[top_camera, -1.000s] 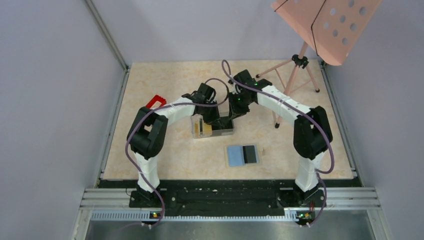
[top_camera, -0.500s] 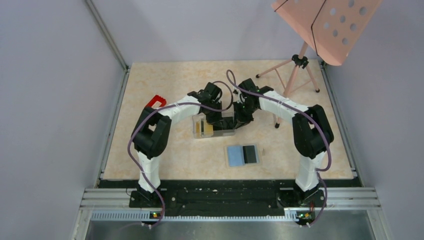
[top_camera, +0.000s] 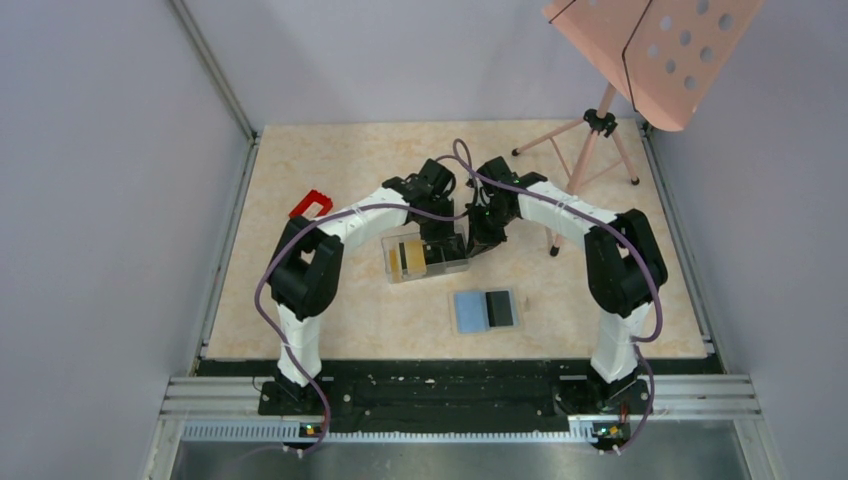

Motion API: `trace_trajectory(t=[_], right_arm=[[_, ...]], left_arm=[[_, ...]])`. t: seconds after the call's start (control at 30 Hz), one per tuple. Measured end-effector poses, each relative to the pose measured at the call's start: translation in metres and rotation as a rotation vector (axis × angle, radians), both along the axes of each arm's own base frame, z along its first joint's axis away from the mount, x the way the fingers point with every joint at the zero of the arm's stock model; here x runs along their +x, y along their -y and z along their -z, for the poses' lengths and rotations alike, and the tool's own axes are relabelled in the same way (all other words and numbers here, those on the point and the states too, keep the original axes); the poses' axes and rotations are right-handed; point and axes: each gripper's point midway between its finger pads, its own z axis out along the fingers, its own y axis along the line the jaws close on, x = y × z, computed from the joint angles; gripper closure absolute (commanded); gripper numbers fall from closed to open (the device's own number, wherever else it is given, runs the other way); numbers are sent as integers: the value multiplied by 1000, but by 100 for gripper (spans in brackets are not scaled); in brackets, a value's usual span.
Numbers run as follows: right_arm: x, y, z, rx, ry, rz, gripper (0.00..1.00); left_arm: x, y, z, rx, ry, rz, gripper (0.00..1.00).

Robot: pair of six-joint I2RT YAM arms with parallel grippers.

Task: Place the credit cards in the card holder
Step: Pick up the credit card from the storage box.

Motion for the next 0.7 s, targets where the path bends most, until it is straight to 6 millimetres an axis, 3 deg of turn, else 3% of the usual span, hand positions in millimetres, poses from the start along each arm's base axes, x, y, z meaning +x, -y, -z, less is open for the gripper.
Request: trace_trajectory(t=[0.13,0.37,0.57,0.7], right_arm=[[0,0,0,0,0,0,100],[0,0,0,0,0,0,100],[0,0,0,0,-1,1,100],[0,0,0,1,-1,0,100]], left_arm=[[-1,-6,5,23,-10,-13,71],[-10,-23,25,64,-65,-50,72],[-9,-22,29,50,-81,-57,92],[-10,-21,28,43,-86,-53,100]])
